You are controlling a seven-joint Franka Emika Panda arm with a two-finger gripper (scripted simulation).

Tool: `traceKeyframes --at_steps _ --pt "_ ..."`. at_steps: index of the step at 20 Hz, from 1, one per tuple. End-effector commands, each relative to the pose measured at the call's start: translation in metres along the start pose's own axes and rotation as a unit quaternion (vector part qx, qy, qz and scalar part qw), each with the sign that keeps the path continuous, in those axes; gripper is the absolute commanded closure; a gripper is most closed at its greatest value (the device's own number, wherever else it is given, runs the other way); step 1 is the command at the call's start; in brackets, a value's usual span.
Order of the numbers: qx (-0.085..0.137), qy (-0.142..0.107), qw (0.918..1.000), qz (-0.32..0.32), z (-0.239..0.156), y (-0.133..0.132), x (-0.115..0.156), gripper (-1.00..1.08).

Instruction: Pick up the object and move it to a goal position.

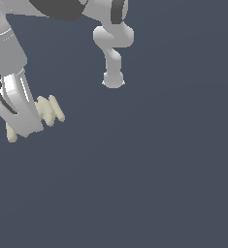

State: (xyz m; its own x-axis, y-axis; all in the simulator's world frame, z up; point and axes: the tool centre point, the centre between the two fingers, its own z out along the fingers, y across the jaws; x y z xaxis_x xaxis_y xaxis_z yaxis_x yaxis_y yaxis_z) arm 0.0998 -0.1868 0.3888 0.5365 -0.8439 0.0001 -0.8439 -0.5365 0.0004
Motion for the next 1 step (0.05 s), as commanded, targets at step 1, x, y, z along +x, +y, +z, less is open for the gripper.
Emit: traceKeyframes --at_steps 1 --pt "0.0 0.0 1.0 0.0 -0.0008 -0.0001 0.0003 1.08"
